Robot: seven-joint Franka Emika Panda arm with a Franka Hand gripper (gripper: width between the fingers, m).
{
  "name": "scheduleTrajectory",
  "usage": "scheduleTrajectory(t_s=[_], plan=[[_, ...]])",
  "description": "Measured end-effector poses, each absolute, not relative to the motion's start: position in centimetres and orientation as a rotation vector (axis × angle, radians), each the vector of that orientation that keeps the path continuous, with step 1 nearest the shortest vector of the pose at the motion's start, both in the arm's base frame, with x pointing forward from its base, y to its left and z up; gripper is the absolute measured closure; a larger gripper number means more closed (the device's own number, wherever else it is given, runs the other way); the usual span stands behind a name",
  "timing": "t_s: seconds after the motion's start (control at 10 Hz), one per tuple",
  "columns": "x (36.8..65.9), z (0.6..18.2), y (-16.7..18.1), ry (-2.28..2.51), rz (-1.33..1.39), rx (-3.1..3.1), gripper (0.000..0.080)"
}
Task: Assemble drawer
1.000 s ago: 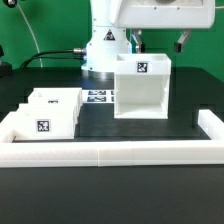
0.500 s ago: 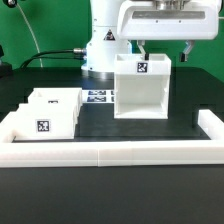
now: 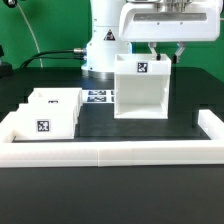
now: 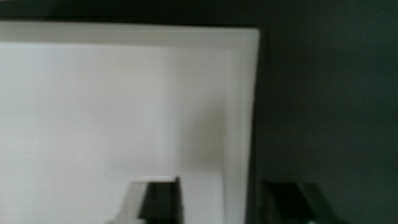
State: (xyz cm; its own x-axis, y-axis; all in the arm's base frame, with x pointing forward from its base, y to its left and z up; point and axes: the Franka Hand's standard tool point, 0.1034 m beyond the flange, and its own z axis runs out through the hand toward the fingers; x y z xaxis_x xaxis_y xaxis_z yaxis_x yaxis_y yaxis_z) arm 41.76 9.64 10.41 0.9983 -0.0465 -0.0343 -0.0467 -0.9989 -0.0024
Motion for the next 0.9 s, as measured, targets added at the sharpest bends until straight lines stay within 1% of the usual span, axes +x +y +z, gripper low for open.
scheduleTrajectory(t_s=[0.1,0.2,0.8,0.9], plan=[[41.8,10.4,9.6,0.073,0.054,-3.137,0.0721],[41.8,10.4,9.6,0.072,0.053,-3.137,0.0762],[41.9,10.4,9.5,0.047,0.052,-3.137,0.0762],[42.9,10.4,9.2,-0.020,0.041,-3.134,0.0762]])
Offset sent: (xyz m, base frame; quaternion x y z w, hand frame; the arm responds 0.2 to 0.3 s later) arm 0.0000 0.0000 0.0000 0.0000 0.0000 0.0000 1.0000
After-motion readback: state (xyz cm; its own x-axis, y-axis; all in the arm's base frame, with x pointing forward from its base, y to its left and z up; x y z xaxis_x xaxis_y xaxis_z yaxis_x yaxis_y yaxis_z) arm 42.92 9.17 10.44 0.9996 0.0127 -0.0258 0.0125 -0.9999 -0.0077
